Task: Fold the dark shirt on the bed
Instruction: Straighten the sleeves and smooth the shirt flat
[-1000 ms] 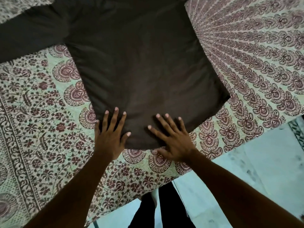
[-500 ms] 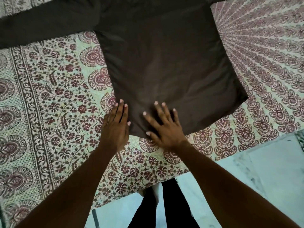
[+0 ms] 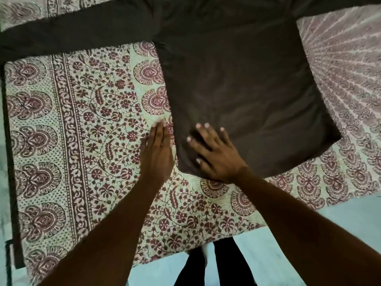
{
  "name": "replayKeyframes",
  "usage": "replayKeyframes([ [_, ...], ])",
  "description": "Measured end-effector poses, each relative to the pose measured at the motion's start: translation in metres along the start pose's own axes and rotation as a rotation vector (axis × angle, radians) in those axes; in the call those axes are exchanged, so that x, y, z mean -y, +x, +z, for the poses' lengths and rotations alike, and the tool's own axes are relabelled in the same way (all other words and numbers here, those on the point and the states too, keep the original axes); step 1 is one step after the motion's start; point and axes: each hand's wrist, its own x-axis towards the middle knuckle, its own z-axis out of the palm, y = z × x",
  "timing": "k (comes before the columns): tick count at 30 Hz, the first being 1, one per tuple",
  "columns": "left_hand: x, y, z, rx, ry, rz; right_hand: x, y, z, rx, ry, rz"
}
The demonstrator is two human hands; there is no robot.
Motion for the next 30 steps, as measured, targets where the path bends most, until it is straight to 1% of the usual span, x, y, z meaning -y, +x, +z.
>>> replayKeyframes([
  [2,0.007,0.026,0.001,0.012,-0.006,0.096,-0.007,0.03,-0.002,-0.011,0.055,0.214],
  [3,0.009,0.036,0.001,0.026,0.014,0.148,-0.007,0.039,-0.001,0.012,0.078,0.27],
  [4,0.013,0.044,0.003,0.038,0.032,0.186,-0.002,0.044,0.003,0.039,0.082,0.273],
  [7,0.023,0.044,0.005,0.085,0.031,0.218,0.026,0.022,0.014,0.116,0.048,0.132],
  [9,0.026,0.033,0.008,0.078,0.022,0.217,0.039,-0.006,0.019,0.13,0.043,0.012],
  [11,0.028,0.027,0.007,0.082,0.003,0.223,0.037,-0.015,0.017,0.098,0.068,-0.012],
  [12,0.029,0.026,0.006,0.08,-0.002,0.226,0.032,-0.011,0.015,0.067,0.085,0.037],
  [14,0.031,0.027,0.007,0.063,-0.001,0.236,0.023,0.008,0.008,0.024,0.144,0.24],
  [15,0.031,0.028,0.008,0.052,-0.002,0.244,0.02,0.018,0.005,0.033,0.172,0.322],
  [16,0.032,0.028,0.008,0.048,-0.005,0.249,0.019,0.026,0.002,0.059,0.175,0.337],
  [17,0.032,0.027,0.009,0.053,-0.013,0.249,0.019,0.03,0.002,0.093,0.155,0.279],
  [20,0.031,0.023,0.009,0.078,-0.087,0.236,0.026,0.026,-0.001,0.202,0.103,-0.064],
  [21,0.031,0.022,0.007,0.079,-0.122,0.232,0.029,0.024,-0.004,0.238,0.11,-0.148],
  [22,0.033,0.022,0.004,0.072,-0.165,0.227,0.031,0.023,-0.006,0.263,0.13,-0.191],
  [23,0.034,0.022,0.0,0.061,-0.218,0.213,0.033,0.022,-0.008,0.262,0.161,-0.193],
  [26,0.036,0.029,-0.026,0.033,-0.409,0.095,0.03,0.038,-0.03,0.181,0.265,-0.082],
  [30,0.047,0.044,-0.059,-0.057,-0.569,-0.055,0.026,0.09,-0.065,-0.066,0.355,0.05],
])
